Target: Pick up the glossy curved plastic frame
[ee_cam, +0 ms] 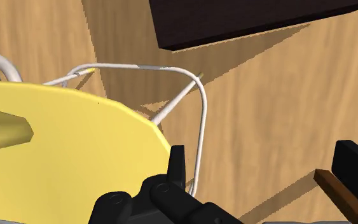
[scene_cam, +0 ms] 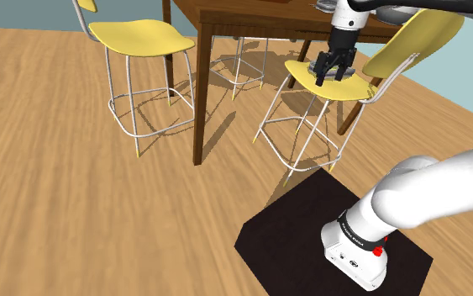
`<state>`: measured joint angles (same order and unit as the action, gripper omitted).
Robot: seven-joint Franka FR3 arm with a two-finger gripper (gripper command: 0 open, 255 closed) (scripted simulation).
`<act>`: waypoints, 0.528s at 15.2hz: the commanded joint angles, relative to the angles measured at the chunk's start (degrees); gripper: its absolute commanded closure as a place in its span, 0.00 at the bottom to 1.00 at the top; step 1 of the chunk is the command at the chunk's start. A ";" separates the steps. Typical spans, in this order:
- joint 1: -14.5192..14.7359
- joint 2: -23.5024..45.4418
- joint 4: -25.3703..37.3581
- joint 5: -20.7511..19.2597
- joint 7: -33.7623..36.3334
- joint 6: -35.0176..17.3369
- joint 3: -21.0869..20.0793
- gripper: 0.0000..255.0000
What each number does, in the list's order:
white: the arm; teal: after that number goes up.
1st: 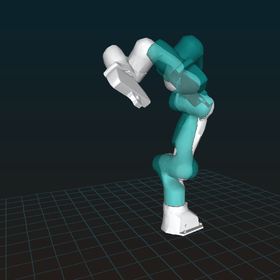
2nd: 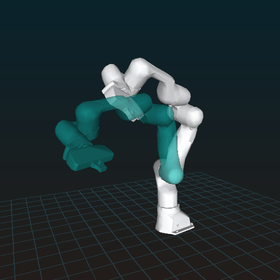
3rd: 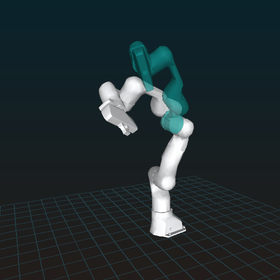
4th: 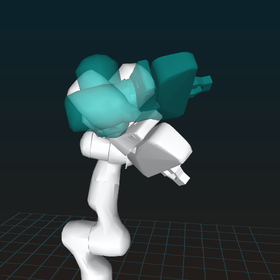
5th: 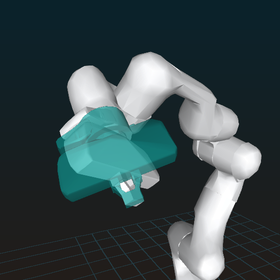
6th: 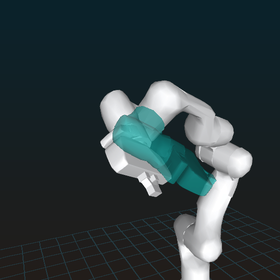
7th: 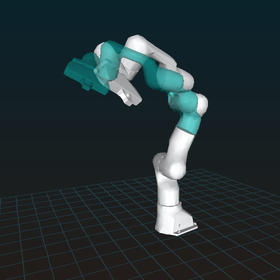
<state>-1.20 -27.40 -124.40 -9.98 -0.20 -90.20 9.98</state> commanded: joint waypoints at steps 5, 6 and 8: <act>-1.33 13.14 11.76 0.34 -4.13 -1.60 4.33 0.00; -1.60 15.32 13.88 0.62 -4.87 -1.66 4.99 0.00; -2.21 19.75 18.37 1.37 -6.39 -1.59 6.25 0.00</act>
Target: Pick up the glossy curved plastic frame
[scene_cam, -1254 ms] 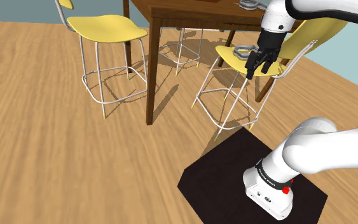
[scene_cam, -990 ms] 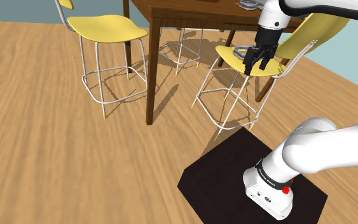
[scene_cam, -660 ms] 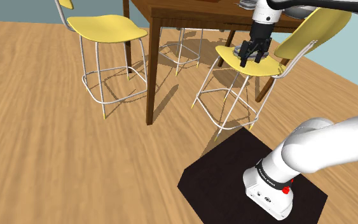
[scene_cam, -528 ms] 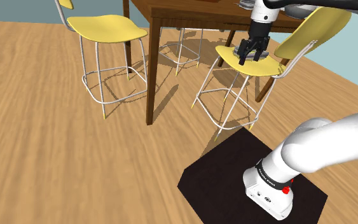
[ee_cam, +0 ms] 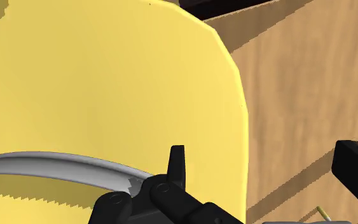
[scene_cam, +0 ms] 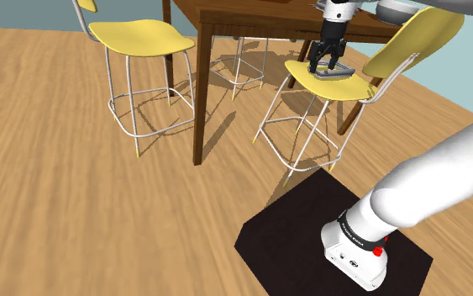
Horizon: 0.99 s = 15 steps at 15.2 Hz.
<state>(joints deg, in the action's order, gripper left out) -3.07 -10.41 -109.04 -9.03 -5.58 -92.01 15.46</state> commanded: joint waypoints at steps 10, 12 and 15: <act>-5.13 23.49 26.19 6.10 -7.70 3.33 4.82 0.00; -5.04 23.25 24.32 6.02 -7.49 1.71 4.78 0.00; -4.95 23.01 21.70 5.94 -7.21 -0.67 4.71 0.00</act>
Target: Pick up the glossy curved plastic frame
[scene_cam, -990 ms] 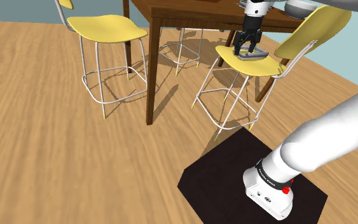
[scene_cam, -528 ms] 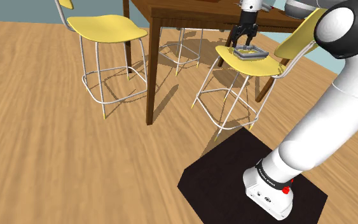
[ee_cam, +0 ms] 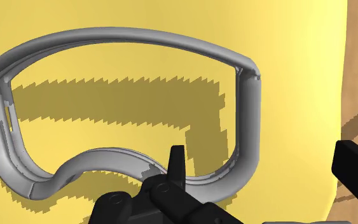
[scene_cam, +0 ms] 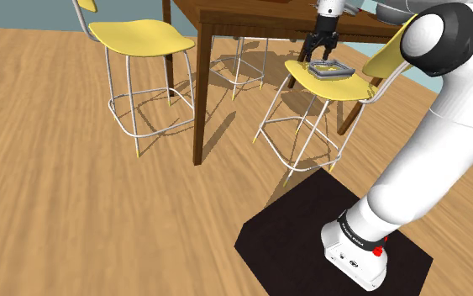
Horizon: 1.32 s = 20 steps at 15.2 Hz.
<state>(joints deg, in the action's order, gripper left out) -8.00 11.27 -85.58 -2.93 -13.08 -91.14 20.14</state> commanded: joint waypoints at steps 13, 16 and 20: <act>0.02 1.25 -3.06 -0.19 0.42 -2.77 0.00 1.00; -0.10 1.41 -0.54 -0.14 0.17 -0.42 0.01 1.00; -0.31 1.86 3.14 -0.01 -0.22 2.81 0.04 1.00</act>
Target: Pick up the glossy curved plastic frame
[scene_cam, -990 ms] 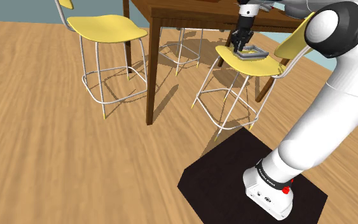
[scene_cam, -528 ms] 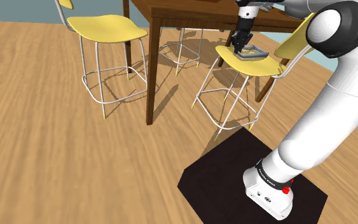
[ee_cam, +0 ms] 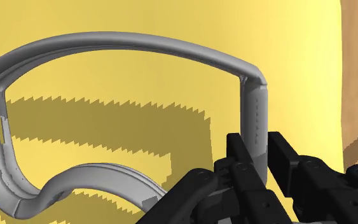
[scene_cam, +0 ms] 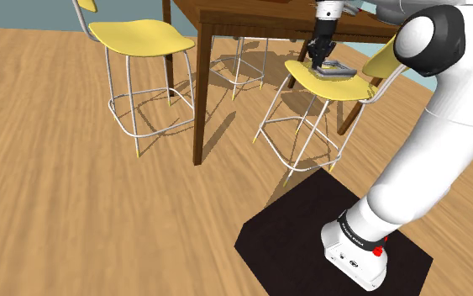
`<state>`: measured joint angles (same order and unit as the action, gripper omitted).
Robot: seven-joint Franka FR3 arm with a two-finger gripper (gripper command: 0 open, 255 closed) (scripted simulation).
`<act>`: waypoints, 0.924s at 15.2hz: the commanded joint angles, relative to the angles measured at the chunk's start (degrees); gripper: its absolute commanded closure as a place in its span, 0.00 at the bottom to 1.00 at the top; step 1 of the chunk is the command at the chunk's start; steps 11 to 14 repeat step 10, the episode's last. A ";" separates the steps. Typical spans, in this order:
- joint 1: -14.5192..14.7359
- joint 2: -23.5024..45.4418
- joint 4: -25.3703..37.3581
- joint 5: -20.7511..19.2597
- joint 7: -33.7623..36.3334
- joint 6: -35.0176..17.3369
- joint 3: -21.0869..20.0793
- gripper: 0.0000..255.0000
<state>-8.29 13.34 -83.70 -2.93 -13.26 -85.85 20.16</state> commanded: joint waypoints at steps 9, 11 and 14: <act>-0.68 1.66 10.15 0.56 -1.06 4.57 0.19 1.00; -0.68 1.67 10.17 0.57 -1.06 4.58 0.19 1.00; -0.68 1.67 10.17 0.57 -1.06 4.58 0.19 1.00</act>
